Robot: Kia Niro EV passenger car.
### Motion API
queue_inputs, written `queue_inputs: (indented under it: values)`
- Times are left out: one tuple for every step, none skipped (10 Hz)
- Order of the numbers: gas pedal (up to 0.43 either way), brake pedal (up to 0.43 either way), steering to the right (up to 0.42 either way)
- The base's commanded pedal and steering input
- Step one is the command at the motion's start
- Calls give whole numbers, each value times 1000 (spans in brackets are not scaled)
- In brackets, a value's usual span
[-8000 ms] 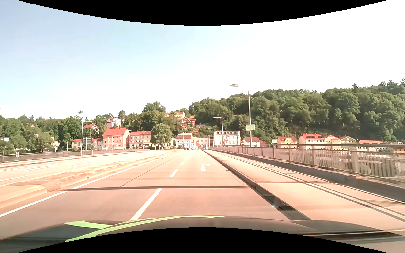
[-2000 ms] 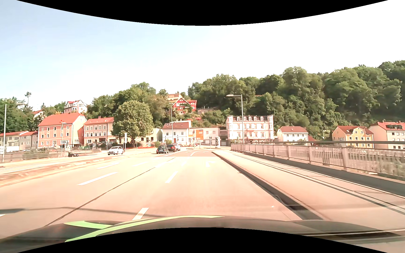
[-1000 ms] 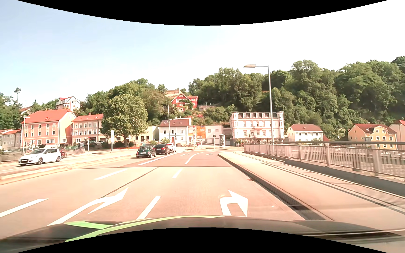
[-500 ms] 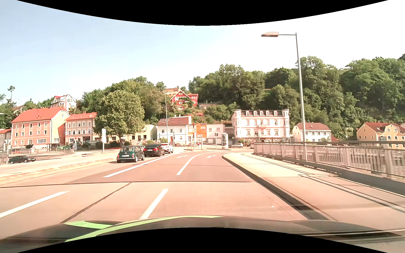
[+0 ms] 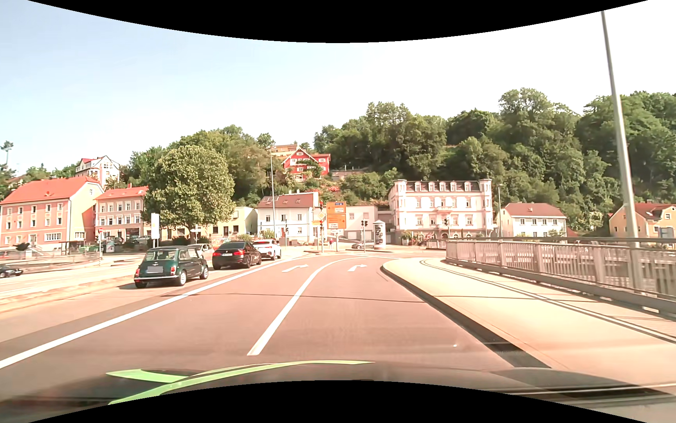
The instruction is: Follow the waypoints while adhering to traffic rules and regulations
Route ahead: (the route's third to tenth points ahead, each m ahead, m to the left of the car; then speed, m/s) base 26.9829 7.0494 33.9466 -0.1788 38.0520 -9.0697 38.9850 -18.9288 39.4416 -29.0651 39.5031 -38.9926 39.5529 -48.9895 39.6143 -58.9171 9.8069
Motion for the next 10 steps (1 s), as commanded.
queue_inputs:
  values:
    - [0, 49, -1]
    - [0, 49, 0]
    - [0, 43, 1]
    - [0, 49, 3]
    - [0, 49, 3]
    - [0, 49, 3]
    - [0, 55, 4]
    - [0, 61, 9]
    - [0, 61, 15]
    - [0, 61, 22]
